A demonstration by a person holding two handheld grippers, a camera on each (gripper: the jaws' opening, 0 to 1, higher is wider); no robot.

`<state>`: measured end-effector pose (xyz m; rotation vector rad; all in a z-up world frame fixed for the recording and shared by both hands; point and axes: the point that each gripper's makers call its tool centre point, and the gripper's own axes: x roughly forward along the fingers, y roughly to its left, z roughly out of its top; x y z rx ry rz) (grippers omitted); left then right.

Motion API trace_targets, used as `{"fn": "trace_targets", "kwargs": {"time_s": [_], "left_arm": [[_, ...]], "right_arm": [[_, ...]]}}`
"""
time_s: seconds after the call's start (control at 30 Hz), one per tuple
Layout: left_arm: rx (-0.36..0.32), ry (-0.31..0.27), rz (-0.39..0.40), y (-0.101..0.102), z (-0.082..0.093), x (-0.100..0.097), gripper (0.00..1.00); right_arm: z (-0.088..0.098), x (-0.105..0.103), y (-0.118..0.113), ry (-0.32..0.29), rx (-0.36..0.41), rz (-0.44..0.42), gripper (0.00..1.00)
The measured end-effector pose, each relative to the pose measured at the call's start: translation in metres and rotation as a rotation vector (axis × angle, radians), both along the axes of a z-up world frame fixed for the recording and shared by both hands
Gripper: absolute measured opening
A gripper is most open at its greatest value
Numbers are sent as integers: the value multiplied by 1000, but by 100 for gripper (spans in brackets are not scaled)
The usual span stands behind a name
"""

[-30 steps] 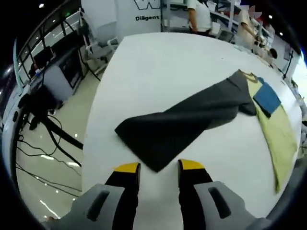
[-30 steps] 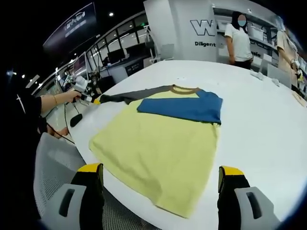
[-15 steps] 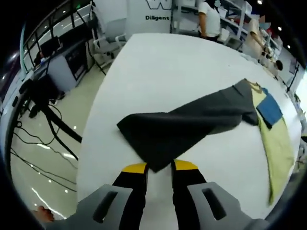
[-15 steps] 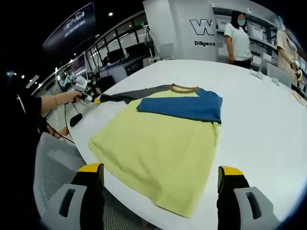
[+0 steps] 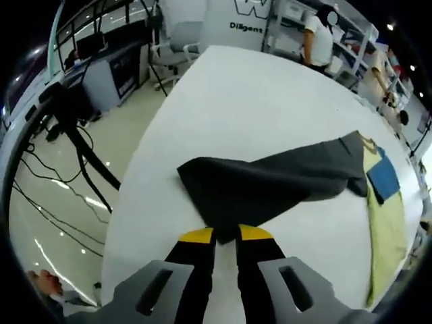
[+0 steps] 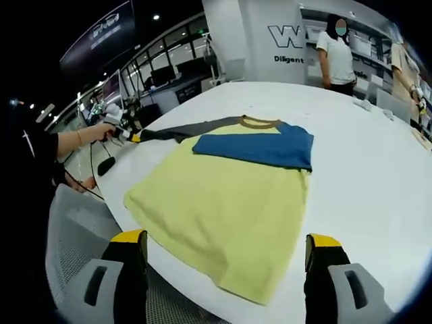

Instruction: Fold the garment on the visible template until the final outline fits inside the template.

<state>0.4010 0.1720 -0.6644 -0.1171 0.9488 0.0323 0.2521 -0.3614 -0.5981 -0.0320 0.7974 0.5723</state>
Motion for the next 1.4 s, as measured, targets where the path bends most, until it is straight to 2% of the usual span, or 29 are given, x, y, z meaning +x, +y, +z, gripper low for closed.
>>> {"fn": "trace_targets", "kwargs": {"time_s": [0.17,0.27,0.5,0.63,0.77,0.9,1.1,1.27,1.4], "left_arm": [[37,12,-35,-2,3,-1,7],[42,20,-58,-1,5,-2,7],[32,25,-97,7,12,-8,6],[65,56,-181,12,13,-11,6],[143,79,-230,22,14,-11,6],[133,95,-240,20,10,-9,6],[170,129,-260,22,-2,-8,6],[180,117,-259,26,-1,-3,6],[154,100,-216,28,-1,0,6]], "right_arm": [[0,-1,1,1,4,1,96],[5,0,1,-11,29,-13,98],[5,-2,2,-7,26,0,99],[4,-3,4,-4,26,8,99],[5,-1,5,-8,28,12,99],[5,-1,4,-7,24,12,99],[2,-5,2,5,20,5,99],[0,-6,1,11,28,-4,99],[2,-5,1,6,35,-13,99]]}}
